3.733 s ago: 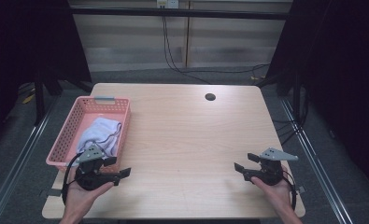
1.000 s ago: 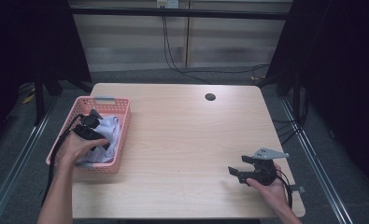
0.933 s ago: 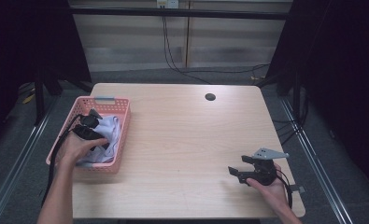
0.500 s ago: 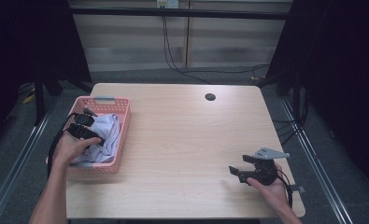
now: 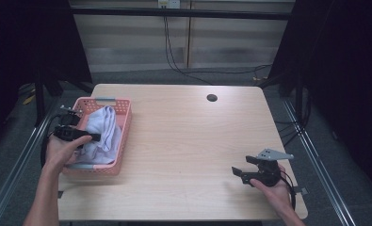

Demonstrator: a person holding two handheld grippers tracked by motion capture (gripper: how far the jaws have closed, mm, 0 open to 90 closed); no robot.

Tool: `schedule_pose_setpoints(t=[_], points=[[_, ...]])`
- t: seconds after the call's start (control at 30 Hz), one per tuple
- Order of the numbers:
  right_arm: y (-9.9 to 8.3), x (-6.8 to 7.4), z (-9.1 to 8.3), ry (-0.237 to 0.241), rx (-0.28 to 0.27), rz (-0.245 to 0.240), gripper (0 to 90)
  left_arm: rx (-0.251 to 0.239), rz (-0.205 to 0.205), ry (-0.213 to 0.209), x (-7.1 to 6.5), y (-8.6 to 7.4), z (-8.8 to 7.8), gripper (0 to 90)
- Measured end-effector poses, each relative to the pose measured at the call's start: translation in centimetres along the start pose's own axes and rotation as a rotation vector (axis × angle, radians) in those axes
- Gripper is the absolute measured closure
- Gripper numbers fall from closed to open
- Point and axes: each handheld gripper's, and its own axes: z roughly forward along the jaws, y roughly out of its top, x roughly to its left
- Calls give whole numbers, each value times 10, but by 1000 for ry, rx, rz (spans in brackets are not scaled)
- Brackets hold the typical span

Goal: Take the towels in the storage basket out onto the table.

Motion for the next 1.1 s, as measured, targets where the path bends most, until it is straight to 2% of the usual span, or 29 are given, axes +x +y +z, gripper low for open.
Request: schedule_pose_setpoints(t=[0.07, 0.1, 0.13, 0.2, 0.37, 0.53, 0.6, 0.8, 1.0, 1.1], points=[[0, 0, 0, 3, 3, 3, 225, -20, 10, -4, 1, -1, -5, 488], [0, 0, 0, 4, 5, 0, 225, -34, -3, -13, 0, -1, -8, 488], [0, 1, 1, 7, 9, 2, 224, -56, 10, -13, -2, -1, -13, 488], [0, 1, 1, 11, 9, -2, 223, -62, 15, -14, -2, 0, -15, 487], [1, -1, -1, -1, 1, 6, 222, -130, 21, -8, -9, 5, -29, 486], [0, -3, -3, -6, -1, 10, 221, -174, 28, -20, -14, 10, -40, 486], [0, -3, -3, -5, 0, 10, 221, -175, 44, -19, -15, 11, -42, 486], [0, -3, -3, -6, -4, 10, 220, -228, 48, -16, -19, 17, -55, 486], [0, -4, -3, -6, -5, 16, 219, -242, 54, -26, -20, 20, -63, 484], [0, -3, -3, -5, -2, 15, 219, -253, 61, -14, -22, 20, -65, 484]])
